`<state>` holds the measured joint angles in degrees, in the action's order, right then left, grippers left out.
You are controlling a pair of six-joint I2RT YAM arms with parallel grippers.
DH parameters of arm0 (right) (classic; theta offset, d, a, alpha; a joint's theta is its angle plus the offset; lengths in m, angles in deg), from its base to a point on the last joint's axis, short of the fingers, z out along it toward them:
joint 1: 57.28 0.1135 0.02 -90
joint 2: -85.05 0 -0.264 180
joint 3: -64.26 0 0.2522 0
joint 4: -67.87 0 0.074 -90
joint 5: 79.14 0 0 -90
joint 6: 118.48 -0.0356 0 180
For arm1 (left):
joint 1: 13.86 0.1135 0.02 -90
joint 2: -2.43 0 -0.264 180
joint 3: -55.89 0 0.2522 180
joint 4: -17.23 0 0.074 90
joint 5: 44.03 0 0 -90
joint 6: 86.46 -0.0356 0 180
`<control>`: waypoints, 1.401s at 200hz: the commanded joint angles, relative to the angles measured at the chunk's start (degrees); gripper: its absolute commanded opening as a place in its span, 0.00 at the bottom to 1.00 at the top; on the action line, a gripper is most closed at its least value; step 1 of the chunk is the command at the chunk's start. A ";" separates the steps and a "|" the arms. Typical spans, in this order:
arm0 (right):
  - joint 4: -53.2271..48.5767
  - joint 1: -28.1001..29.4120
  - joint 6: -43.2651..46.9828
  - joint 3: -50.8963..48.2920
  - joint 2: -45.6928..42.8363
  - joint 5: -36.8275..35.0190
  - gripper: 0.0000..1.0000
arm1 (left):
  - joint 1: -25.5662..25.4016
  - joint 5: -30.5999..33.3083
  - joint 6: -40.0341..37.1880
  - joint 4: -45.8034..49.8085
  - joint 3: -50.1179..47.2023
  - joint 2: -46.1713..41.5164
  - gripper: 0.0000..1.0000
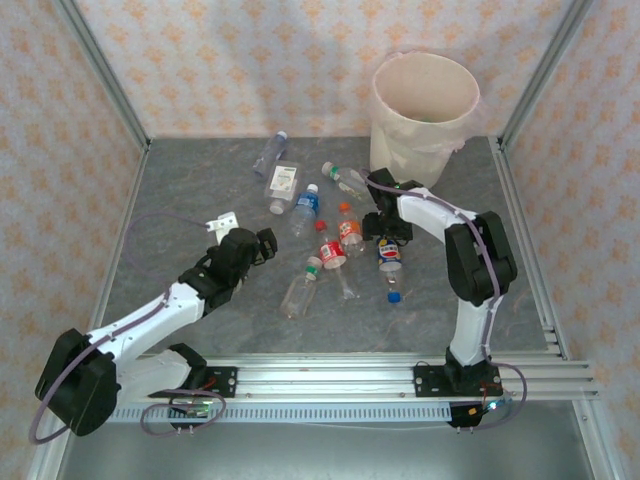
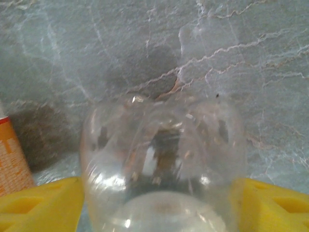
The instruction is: Put the plastic bottles in the bin
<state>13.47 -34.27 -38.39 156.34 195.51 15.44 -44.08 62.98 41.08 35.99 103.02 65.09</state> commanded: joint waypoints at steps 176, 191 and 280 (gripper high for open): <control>49.04 -0.98 2.33 -18.56 -38.96 -9.03 0.46 | 0.69 -0.86 0.69 -0.41 2.41 2.63 1.00; 52.01 -1.85 2.61 -16.82 -39.23 -8.23 0.46 | 0.69 -0.86 0.69 -0.20 2.41 2.52 1.00; 67.30 -7.68 7.42 0.44 -30.59 -8.93 0.42 | 0.68 0.43 1.92 0.61 1.38 0.19 1.00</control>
<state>73.79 -41.00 -34.02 151.25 162.37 6.33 -44.08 61.82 41.52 35.96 103.80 66.92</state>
